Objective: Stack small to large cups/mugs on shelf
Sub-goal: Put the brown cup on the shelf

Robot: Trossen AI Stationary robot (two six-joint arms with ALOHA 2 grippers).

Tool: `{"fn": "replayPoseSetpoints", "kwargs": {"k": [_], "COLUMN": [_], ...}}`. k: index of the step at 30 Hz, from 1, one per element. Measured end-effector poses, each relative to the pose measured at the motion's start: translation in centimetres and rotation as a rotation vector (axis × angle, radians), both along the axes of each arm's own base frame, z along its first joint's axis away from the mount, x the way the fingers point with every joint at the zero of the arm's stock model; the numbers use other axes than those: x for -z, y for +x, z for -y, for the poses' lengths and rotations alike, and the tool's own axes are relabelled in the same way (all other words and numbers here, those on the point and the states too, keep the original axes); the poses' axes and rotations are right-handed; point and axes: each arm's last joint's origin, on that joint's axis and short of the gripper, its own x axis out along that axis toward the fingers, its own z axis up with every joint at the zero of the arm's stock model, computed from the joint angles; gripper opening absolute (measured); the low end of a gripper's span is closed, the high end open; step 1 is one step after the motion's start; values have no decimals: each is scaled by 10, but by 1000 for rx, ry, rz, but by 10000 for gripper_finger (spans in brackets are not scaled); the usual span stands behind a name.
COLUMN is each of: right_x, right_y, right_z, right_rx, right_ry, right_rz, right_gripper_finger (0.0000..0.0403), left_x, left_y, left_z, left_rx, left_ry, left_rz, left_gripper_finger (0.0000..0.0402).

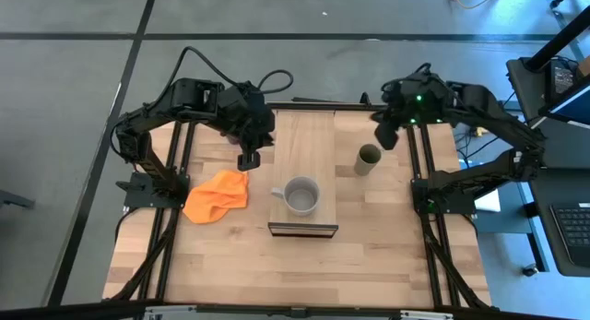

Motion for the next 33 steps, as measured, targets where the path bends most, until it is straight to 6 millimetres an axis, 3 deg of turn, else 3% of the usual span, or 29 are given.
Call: {"fn": "replayPoseSetpoints", "kwargs": {"k": [6,11,15,20,24,29,33], "right_x": [28,64,92,115,140,159,161], "right_y": [-23,-43,-56,-50,-42,-37,-35], "right_z": [2,3,6,8,12,15,16], "right_rx": [116,230,318,317,367,410,431], "right_ry": [84,158,201,334,379,410,398], "right_rz": [-217,-287,-294,-171,-197,-196,-175], "right_gripper_finger": [24,26,53,114,146,153,146], "left_x": [-1,-1,-1,-2,-2,-2,-2], "left_y": [1,1,2,2,3,3,3], "left_z": [0,0,0,0,0,0,0], "left_rx": [32,34,34,35,36,31,20], "left_ry": [27,29,29,29,28,23,14], "left_rz": [16,15,18,25,33,38,39], "left_gripper_finger": [41,41,41,41,41,41,41]}}
